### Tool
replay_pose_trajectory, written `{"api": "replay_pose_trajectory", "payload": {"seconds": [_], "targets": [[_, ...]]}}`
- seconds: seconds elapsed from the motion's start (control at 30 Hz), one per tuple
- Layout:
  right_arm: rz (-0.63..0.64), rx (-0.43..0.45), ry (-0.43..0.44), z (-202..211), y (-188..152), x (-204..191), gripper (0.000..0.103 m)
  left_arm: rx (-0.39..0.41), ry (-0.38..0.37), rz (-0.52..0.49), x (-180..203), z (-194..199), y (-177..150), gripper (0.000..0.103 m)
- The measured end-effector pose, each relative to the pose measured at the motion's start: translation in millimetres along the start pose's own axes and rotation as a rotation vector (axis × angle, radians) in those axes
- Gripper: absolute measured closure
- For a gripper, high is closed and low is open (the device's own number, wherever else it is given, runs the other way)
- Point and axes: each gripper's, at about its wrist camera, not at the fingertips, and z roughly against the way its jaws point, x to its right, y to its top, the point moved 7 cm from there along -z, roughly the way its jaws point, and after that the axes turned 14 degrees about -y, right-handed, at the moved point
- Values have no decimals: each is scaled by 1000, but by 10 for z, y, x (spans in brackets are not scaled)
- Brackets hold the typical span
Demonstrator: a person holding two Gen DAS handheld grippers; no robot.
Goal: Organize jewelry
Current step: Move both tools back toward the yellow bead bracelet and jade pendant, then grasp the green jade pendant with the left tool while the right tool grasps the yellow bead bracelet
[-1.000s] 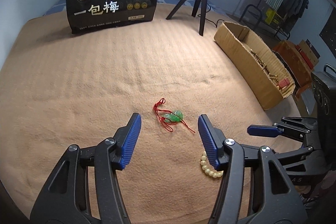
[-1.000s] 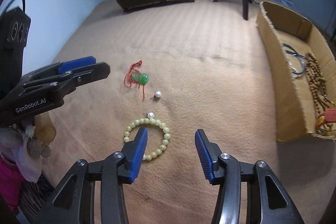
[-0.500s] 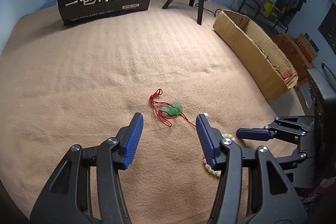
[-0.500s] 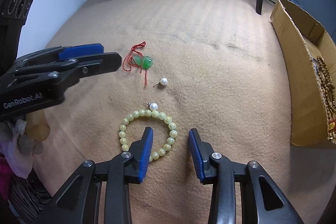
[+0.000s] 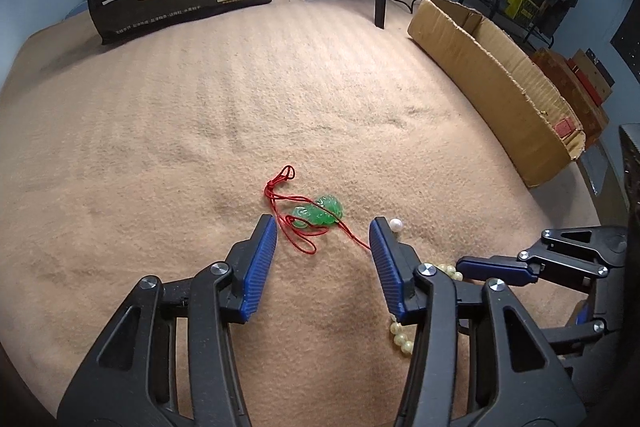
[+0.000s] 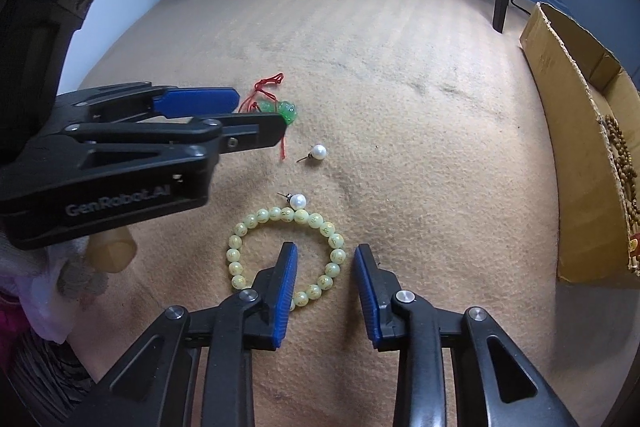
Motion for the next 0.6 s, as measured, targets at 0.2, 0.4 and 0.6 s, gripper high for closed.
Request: {"api": "replay_pose_trajectory", "payload": {"seconds": [0.2, 0.4, 0.6], "targets": [[10, 0, -10, -12, 9, -4, 76, -5, 7, 0, -10, -61, 2, 53], [10, -6, -31, -22, 17, 12, 87, -1, 17, 0, -11, -111, 28, 54], [4, -8, -40, -36, 18, 41, 96, -2, 48, -18, -23, -156, 29, 65]]}}
